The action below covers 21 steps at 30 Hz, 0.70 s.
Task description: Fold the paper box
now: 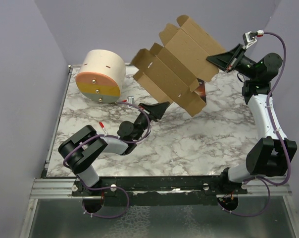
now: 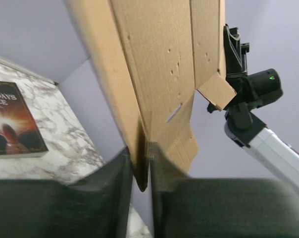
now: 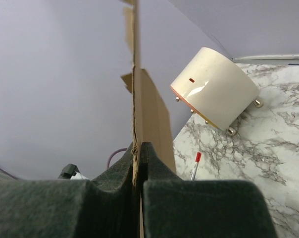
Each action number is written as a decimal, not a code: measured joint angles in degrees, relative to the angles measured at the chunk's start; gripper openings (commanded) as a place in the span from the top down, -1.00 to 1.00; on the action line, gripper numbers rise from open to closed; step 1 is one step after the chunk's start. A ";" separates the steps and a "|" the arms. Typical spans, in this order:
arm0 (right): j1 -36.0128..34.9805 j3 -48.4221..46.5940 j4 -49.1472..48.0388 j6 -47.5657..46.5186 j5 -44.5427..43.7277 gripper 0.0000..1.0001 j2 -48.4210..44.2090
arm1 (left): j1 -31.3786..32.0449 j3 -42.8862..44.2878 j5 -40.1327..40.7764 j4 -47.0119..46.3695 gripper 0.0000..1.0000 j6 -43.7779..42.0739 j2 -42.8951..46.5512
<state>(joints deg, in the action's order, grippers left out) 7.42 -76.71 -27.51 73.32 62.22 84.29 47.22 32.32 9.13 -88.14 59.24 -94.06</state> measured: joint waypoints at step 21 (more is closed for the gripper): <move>4.52 1.16 13.92 -39.50 8.33 0.98 -5.18 | -31.19 -21.79 -25.40 1.60 -0.48 -3.04 23.12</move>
<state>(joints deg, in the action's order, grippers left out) 11.94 -75.55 -13.58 33.82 70.54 79.11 16.03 10.52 -16.27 -86.54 56.21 -70.94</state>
